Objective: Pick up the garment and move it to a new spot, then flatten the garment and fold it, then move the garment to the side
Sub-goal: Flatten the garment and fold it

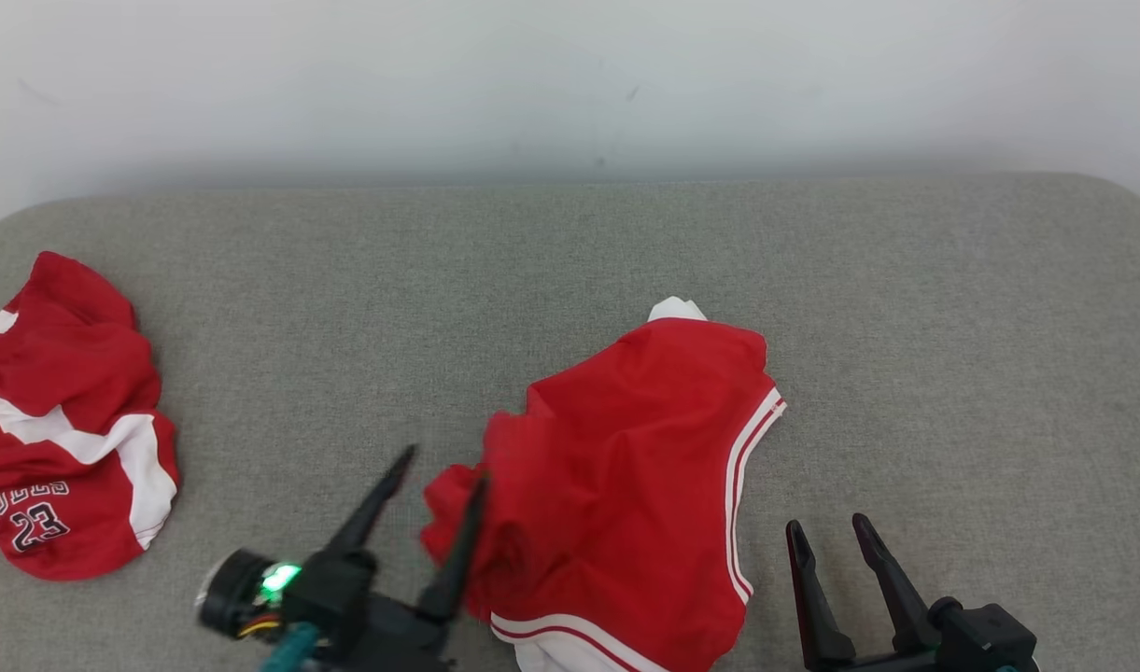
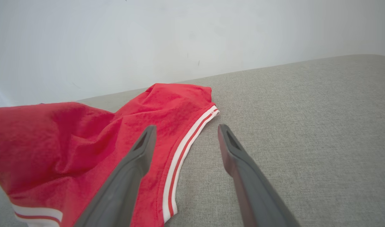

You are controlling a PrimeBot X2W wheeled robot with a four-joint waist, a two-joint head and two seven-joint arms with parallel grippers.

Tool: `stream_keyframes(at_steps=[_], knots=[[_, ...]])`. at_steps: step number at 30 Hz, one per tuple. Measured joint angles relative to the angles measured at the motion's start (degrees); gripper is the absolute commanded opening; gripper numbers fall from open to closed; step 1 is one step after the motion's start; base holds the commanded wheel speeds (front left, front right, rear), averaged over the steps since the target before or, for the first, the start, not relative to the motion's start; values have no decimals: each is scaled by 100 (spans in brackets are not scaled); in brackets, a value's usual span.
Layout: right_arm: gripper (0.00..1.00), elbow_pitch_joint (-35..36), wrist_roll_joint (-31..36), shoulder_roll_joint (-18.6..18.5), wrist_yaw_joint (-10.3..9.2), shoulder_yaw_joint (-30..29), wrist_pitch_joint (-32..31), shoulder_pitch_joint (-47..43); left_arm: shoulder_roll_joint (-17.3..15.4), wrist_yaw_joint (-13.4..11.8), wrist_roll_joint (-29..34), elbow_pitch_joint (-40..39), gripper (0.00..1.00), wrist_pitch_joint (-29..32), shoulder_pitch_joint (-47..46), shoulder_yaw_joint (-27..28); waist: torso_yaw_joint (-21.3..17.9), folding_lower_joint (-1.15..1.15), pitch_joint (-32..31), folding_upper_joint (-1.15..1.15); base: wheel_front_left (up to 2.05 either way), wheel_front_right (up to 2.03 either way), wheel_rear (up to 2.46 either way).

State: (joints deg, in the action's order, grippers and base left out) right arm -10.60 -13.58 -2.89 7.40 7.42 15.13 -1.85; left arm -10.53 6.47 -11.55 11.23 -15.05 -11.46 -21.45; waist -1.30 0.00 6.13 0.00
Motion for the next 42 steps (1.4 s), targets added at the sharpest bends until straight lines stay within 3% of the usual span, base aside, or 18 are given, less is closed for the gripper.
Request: stream_keyframes(at_steps=[10, 22, 29, 37, 39, 42], knots=[[100, -91, 24, 0, 0, 5, 0, 4, 43, 18, -110, 555, 100, 0, 454, 896, -116, 0, 13, 0, 0, 0, 0], [100, -759, 87, -1, 0, 77, 0, -4, 445, 59, 404, -113, 100, 0, 857, 1711, 21, 0, -59, 0, 0, 0, 0], [100, -2036, 80, 1, 0, 371, 0, 711, 550, 60, 711, -526, 100, 0, 1227, 2071, 241, 0, -124, 0, 0, 0, 0], [98, -3345, -137, -12, -1, 937, 47, 1275, 649, 67, 737, -452, 100, 0, 1388, 2189, 391, -1, -198, -1, 0, 0, 0], [0, -3473, -289, -19, -1, 1034, 52, 1389, 666, 68, 737, -425, 100, 0, 1388, 2199, 407, -1, -196, -1, 0, 0, 0], [0, -3475, -399, -16, -1, 1057, 41, 1501, 682, 70, 737, -398, 100, 0, 1388, 2225, 402, 0, -175, 0, 0, 0, 0]])
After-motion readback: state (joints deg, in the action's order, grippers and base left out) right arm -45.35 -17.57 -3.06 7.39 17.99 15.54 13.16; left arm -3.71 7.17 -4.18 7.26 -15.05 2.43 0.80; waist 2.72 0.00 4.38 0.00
